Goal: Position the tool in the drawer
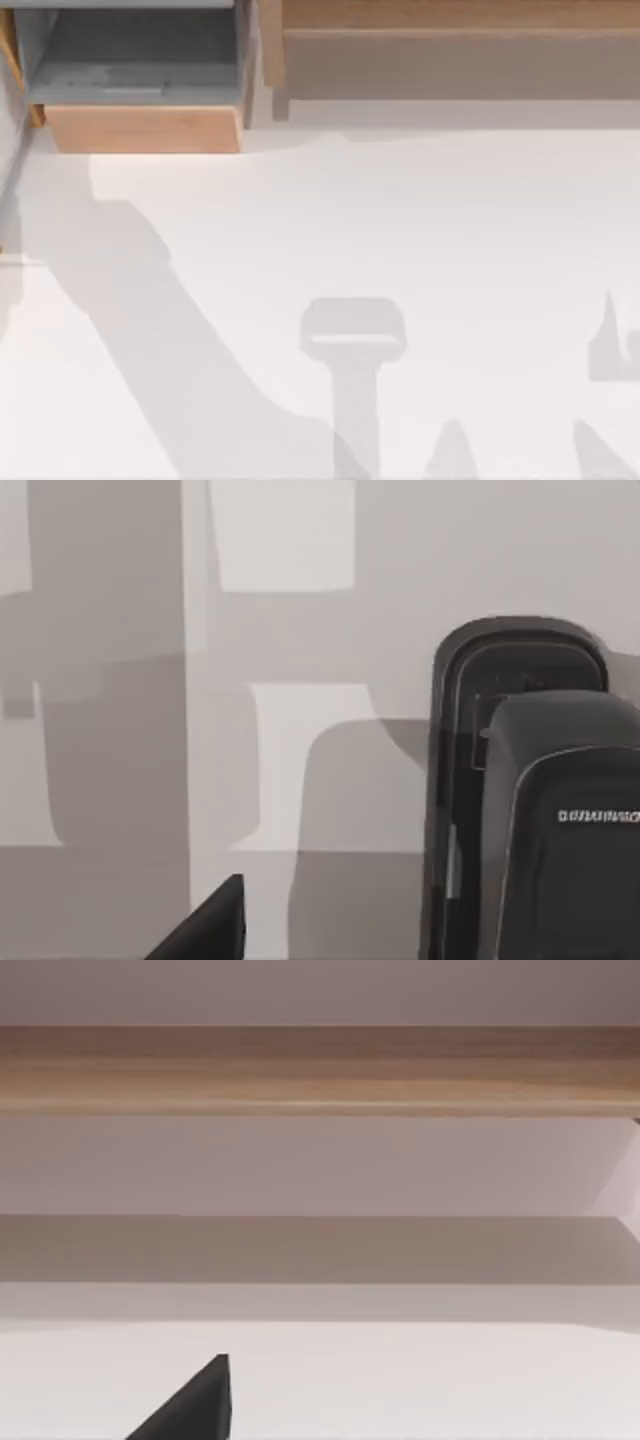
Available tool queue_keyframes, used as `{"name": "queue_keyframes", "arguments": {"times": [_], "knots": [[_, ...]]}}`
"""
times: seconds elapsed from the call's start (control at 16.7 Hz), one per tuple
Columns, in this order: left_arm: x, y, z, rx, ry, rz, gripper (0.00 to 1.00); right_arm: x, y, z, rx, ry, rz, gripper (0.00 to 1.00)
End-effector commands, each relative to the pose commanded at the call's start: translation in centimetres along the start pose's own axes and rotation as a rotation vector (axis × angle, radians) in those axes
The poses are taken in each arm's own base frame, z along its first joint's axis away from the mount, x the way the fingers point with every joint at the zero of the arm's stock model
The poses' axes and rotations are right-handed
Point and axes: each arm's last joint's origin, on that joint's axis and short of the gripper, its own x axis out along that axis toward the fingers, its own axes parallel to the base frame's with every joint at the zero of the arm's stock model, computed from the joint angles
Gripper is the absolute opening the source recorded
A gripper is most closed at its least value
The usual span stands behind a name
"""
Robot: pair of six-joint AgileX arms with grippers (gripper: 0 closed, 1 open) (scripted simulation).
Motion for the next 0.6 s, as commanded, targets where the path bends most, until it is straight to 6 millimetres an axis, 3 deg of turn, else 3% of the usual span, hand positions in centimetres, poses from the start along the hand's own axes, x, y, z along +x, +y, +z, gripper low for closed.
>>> {"name": "queue_keyframes", "arguments": {"times": [0.24,0.6], "knots": [[-1.3,0.2,0.2,0.033,-0.077,0.003,1.0,0.0,0.0,0.0,0.0,0.0,0.0,1.0],[-6.3,2.0,-0.3,0.241,-0.463,0.097,1.0,0.0,0.0,0.0,0.0,0.0,0.0,1.0]]}}
